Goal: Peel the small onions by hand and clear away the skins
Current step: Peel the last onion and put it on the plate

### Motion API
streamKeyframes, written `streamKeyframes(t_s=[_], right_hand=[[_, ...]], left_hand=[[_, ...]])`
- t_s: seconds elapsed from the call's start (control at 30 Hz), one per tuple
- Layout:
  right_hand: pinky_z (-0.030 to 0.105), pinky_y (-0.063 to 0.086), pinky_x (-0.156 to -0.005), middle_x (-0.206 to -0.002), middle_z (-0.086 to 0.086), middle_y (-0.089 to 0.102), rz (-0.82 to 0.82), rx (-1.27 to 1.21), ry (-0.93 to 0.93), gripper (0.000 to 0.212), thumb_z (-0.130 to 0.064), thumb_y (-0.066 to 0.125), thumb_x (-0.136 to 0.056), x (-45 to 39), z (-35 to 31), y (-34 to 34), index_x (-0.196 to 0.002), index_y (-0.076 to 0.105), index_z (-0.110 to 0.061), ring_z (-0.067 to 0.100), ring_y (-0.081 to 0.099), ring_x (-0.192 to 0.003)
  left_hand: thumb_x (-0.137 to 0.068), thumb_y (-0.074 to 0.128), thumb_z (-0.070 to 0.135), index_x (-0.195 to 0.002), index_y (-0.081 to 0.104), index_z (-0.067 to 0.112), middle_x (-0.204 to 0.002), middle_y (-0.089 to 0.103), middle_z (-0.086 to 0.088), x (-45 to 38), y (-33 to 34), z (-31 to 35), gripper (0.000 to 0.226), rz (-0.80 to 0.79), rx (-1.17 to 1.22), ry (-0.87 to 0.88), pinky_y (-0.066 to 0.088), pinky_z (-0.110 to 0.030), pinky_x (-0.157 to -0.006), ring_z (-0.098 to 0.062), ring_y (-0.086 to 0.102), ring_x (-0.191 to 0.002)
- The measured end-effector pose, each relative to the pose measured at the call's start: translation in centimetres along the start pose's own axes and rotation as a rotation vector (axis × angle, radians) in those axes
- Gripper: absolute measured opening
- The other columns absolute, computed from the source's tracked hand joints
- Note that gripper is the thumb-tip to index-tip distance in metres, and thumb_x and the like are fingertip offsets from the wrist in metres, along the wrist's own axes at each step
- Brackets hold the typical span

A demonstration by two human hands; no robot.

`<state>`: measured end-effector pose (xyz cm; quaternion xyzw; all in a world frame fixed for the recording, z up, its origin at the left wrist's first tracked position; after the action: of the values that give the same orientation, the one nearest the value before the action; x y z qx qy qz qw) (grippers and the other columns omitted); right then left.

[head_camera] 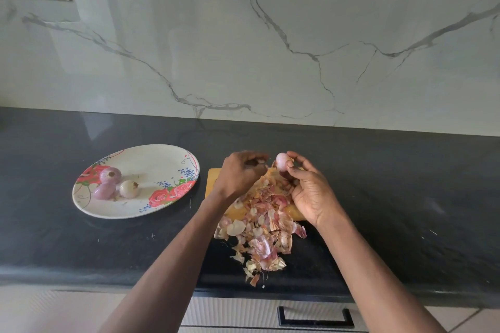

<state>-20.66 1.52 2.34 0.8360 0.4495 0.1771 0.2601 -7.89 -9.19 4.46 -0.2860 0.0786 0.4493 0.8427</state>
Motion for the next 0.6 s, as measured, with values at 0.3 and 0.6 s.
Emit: streamKeyframes(t_s=[0.3,0.6], right_hand=[[0.028,0.06,-0.075,-0.1,0.009,0.076,-0.023,0.217,-0.137,0.029,0.006,0.063,-0.091,0.2,-0.2,0.7,-0.115,0.067,-0.009,0.018,0.073,-0.087],[0.026,0.059,-0.074,-0.1,0.005,0.078,0.023,0.408,-0.207,0.026,-0.005,0.069,-0.092,0.5,-0.1,0.9,-0.118,0.067,-0.008,0.013,0.074,-0.087]], left_hand=[[-0.09,0.074,0.018,-0.116,0.076,0.015,-0.103,0.078,0.002,1.2,0.4,1.9,0.026,0.023,0.005,0.201,0.058,-0.02,-0.079,0.002,0.072,-0.088],[-0.092,0.073,0.018,-0.11,0.077,0.01,-0.096,0.079,-0.001,1.5,0.6,1.6,0.021,0.074,-0.071,0.248,0.058,-0.02,-0.068,0.0,0.072,-0.079]])
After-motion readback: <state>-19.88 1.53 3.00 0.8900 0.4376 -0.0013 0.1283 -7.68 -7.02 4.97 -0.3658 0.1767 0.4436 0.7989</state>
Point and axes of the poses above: each hand's wrist, its own x-axis away from the middle knuckle, its own y-axis out of the palm, z = x × y, the point moved 5 cm from there along -x, towards the middle knuckle
